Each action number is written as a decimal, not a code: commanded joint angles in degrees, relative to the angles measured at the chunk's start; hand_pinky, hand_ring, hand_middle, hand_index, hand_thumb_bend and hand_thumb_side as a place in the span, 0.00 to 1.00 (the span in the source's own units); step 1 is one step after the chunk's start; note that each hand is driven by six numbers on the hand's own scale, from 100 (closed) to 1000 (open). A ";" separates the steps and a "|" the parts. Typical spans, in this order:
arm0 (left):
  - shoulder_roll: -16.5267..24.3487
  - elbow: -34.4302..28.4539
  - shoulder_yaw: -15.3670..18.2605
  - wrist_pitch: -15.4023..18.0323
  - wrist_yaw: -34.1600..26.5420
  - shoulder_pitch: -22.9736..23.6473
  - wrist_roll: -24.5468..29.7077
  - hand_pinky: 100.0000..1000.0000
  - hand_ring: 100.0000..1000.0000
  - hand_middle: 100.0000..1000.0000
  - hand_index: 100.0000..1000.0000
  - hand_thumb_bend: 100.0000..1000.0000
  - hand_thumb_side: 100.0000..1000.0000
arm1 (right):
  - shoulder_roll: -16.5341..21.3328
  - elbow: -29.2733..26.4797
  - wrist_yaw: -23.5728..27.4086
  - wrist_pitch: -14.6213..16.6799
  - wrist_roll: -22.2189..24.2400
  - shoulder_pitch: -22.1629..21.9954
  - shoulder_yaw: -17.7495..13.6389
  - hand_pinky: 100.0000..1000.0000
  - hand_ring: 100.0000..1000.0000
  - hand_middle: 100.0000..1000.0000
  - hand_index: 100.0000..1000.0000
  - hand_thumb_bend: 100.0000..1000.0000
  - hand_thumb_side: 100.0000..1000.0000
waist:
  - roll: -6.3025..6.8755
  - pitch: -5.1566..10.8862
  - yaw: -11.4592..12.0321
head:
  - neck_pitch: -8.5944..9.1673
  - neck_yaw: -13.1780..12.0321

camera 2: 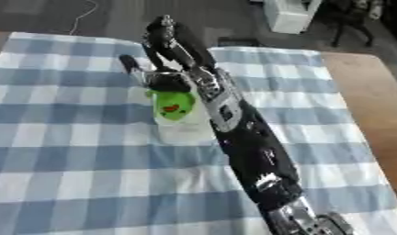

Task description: Pick up objects on the table and place them in the box.

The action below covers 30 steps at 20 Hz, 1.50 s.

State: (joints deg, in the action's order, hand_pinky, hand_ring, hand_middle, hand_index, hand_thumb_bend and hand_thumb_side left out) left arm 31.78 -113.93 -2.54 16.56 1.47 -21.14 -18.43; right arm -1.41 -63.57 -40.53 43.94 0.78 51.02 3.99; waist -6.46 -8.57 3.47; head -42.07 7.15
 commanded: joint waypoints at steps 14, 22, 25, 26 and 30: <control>0.73 -0.66 -0.68 -0.23 -2.30 -3.17 1.61 0.15 0.72 0.83 0.79 0.17 0.99 | 11.04 14.66 1.64 8.01 2.22 7.53 -1.96 0.00 0.00 0.00 0.00 0.22 0.26 | -0.95 1.03 2.00 | 1.29 -4.72; 1.08 -0.66 -0.55 -0.43 -2.65 -3.12 1.81 0.15 0.72 0.83 0.79 0.17 0.99 | 12.48 18.48 -1.44 6.27 19.69 4.28 -2.51 0.79 0.86 0.96 1.00 0.20 1.00 | -1.23 1.28 1.82 | 2.04 -4.66; 1.25 -0.66 -0.53 -0.45 -2.41 -2.56 1.85 0.12 0.72 0.83 0.79 0.17 0.99 | 13.60 13.57 12.41 5.27 23.38 2.66 -1.07 0.72 0.85 0.94 1.00 0.17 1.00 | -1.27 1.20 1.48 | 2.52 -5.03; 1.28 -0.66 -0.61 -0.53 -2.29 -2.41 1.97 0.11 0.72 0.84 0.79 0.17 0.99 | 14.02 10.62 19.10 3.98 24.54 1.98 -0.46 0.66 0.83 0.92 1.00 0.16 1.00 | -1.29 1.17 1.46 | 2.77 -4.71; 1.84 -0.66 -0.76 -0.76 -1.84 -1.59 2.21 0.04 0.72 0.84 0.79 0.18 0.98 | 19.65 -10.28 46.94 -5.28 25.92 -6.32 1.26 0.40 0.66 0.77 0.89 0.00 1.00 | -1.75 0.93 1.16 | 5.68 -3.78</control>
State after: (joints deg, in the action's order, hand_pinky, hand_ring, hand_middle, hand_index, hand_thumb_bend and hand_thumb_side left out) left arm 32.06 -113.94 -3.32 15.86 -0.63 -22.33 -16.35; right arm 14.71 -67.29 -1.39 38.90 23.98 44.24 5.07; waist -8.74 -8.36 4.84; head -37.86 2.59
